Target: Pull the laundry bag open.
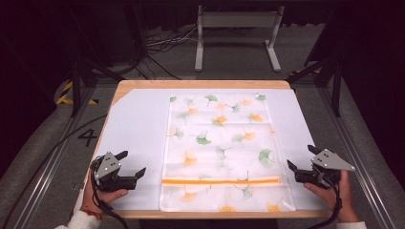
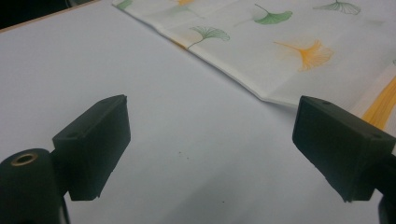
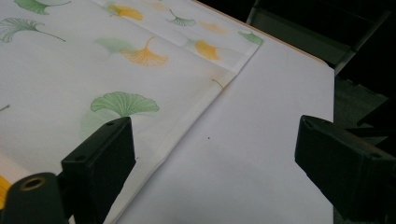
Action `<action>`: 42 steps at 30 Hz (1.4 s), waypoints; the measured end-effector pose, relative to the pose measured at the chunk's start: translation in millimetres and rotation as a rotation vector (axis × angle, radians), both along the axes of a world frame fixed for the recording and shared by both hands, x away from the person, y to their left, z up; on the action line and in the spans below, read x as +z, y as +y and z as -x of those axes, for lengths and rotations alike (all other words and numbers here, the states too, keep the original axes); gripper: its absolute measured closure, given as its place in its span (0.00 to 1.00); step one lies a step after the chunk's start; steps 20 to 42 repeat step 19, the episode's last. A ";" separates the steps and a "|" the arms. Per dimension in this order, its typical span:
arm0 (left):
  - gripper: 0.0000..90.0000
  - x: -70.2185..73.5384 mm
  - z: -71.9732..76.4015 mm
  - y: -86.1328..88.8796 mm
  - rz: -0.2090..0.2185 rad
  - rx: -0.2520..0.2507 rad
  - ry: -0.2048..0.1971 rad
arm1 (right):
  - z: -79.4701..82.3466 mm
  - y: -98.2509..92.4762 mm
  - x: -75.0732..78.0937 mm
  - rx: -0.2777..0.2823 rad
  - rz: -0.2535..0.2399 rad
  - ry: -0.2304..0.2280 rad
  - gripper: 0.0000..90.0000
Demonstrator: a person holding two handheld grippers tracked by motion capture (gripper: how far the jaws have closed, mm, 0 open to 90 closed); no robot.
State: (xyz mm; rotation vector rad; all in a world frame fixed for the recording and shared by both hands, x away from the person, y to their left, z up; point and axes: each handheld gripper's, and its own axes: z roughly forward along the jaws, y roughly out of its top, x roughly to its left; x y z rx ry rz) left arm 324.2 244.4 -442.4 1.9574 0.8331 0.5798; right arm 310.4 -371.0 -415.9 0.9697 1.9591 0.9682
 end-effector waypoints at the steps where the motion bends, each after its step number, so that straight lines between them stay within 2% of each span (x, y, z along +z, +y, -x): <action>1: 0.13 -0.4 -0.4 -0.5 0.001 0.002 0.002 | -0.1 0.0 -0.1 0.001 -0.001 0.000 0.14; 19: 0.13 -1.0 -3.5 -7.2 -0.009 -0.003 0.014 | -0.4 -0.1 -1.0 0.006 -0.001 0.006 0.14; 42: 0.13 -1.0 -3.5 -7.2 -0.009 -0.003 0.014 | -0.4 -0.1 -1.0 0.006 -0.001 0.006 0.14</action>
